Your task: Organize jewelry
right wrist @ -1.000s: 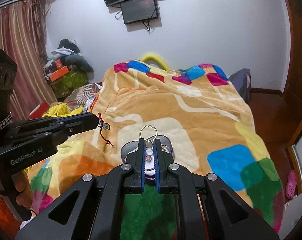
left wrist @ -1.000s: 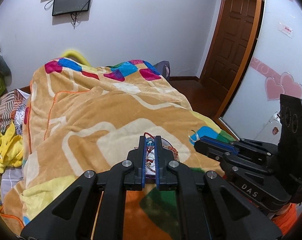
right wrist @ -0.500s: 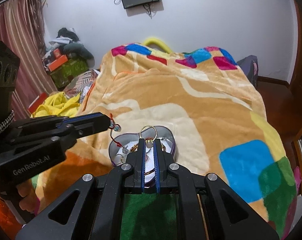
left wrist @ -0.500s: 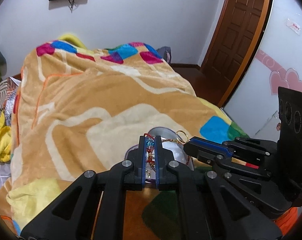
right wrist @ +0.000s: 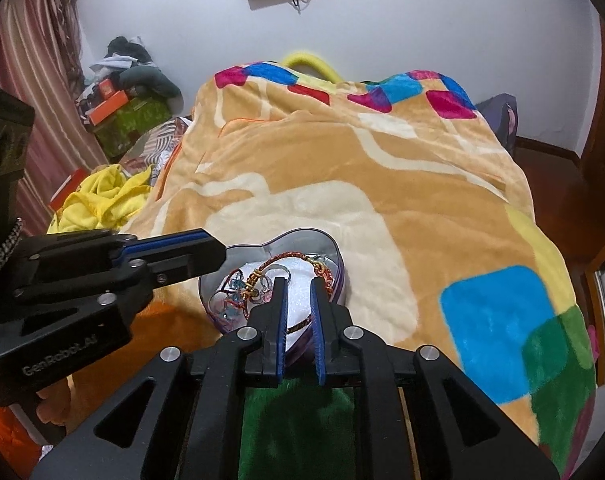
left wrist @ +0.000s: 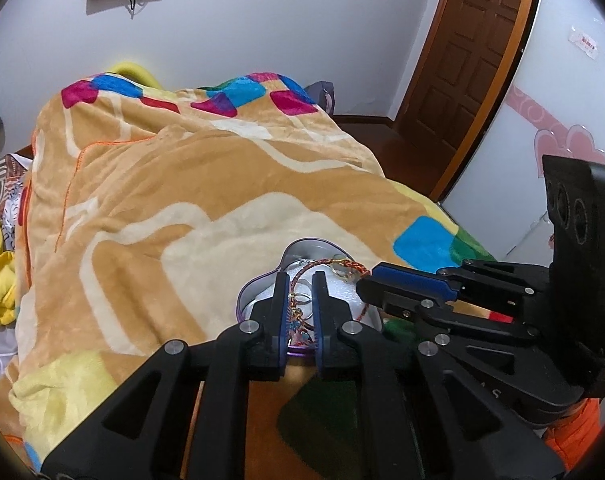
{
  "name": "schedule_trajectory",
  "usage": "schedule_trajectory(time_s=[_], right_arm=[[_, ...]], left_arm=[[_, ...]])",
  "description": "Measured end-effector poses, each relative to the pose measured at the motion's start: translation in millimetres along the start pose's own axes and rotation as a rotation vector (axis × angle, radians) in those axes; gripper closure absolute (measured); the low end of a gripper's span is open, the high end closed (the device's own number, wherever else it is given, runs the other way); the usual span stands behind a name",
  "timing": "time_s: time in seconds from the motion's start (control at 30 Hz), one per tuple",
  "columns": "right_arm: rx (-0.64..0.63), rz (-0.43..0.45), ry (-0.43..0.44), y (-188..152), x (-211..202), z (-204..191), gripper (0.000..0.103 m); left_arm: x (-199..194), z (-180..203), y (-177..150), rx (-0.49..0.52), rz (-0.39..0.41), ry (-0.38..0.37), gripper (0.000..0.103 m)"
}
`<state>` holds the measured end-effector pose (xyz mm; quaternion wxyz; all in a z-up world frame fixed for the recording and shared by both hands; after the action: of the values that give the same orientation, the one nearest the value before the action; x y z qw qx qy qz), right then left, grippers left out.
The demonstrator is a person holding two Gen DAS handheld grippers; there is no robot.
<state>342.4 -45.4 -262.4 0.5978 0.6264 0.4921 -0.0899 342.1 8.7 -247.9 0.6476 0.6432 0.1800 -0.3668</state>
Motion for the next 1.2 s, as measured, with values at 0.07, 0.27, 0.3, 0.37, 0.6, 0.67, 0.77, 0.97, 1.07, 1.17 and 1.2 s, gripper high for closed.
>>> schedule_trajectory(time_s=[0.07,0.27,0.3,0.37,0.6,0.67,0.77,0.97,1.07,1.17,1.2], right_arm=[[-0.007,0.018,-0.002,1.7,-8.7,-2.6,0.091],[-0.033,0.111,-0.019,14.7,-51.0,-12.6,0.09],[-0.034,0.131,-0.02,17.2,-59.3,-15.1,0.09],[-0.037,0.188,-0.016,25.6,-84.6,-21.0,0.09],[-0.067,0.426,-0.003,46.0,-187.3,-51.5,0.09],[-0.086,0.507,-0.001,48.2,-220.4,-65.2,0.09],[-0.104,0.611,-0.001,47.3,-260.8,-81.2,0.09],[-0.118,0.727,-0.045,35.0,-300.5,-97.7,0.066],[-0.113,0.76,-0.094,28.9,-305.6,-98.0,0.047],[-0.094,0.772,-0.118,27.1,-301.7,-96.1,0.028],[-0.087,0.776,-0.123,25.6,-302.4,-94.8,0.023]], left_arm=[[-10.1,0.1,2.5,-0.004,0.014,0.008,0.09],[-53.5,4.8,16.6,0.006,0.089,0.053,0.076],[-64.3,6.6,20.2,0.01,0.109,0.064,0.073],[-87.8,10.8,27.7,0.014,0.156,0.081,0.069],[-179.0,31.8,48.8,0.038,0.351,0.155,0.059],[-209.5,39.9,50.6,0.049,0.417,0.184,0.057],[-246.9,50.8,50.4,0.062,0.503,0.221,0.051],[-293.6,61.7,38.8,0.061,0.598,0.26,0.034],[-302.2,62.3,31.5,0.046,0.62,0.28,0.018],[-303.8,60.2,23.2,0.03,0.635,0.31,0.01],[-303.8,60.1,20.6,0.03,0.632,0.314,0.009]])
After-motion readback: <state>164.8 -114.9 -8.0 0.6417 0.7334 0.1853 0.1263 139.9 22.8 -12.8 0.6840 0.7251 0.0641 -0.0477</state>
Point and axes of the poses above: each gripper's, at about its wrist camera, not at the fingertips, and x roughly the way its jaws point, z to its right, y to its top, the point moved 10 cm from there along x, roughly the way its jaws point, and after that the axes turned 8 degrees about x, right-handed, at the moved point
